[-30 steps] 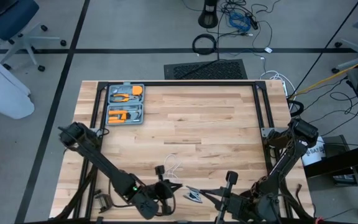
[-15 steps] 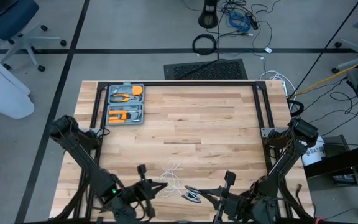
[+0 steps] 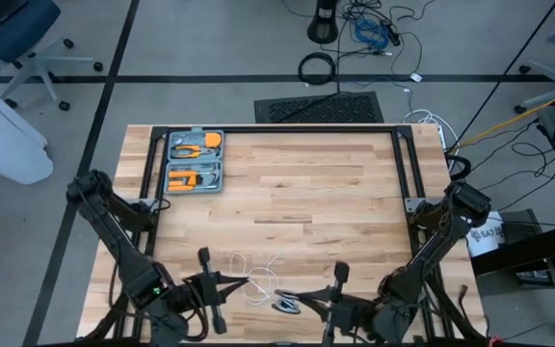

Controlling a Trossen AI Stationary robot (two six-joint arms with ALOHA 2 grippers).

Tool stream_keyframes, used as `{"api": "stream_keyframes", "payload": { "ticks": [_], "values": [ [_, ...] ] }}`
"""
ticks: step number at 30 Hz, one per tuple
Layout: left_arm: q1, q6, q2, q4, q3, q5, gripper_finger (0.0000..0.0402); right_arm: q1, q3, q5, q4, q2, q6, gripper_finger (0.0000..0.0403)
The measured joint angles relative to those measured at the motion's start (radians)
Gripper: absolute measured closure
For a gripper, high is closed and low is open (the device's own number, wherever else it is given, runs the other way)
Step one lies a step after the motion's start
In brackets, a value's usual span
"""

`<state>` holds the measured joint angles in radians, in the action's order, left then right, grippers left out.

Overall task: Coil cords
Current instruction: Coil the white wire on the spool

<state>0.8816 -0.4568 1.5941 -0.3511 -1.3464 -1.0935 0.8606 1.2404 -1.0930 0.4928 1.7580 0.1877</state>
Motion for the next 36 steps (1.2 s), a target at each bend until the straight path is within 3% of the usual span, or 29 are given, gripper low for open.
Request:
{"api": "stream_keyframes", "payload": {
  "ticks": [25, 36],
  "values": [
    [-0.031, -0.007, -0.018, 0.107, 0.0, 0.077, 0.04, -0.14, 0.0, -0.014, -0.201, 0.0, -0.262, 0.0403],
    [-0.136, -0.003, 0.046, 0.274, 0.0, 0.222, 0.04, -0.141, 0.0, -0.135, -0.231, 0.0, -0.335, 0.0403]
  ]
}}
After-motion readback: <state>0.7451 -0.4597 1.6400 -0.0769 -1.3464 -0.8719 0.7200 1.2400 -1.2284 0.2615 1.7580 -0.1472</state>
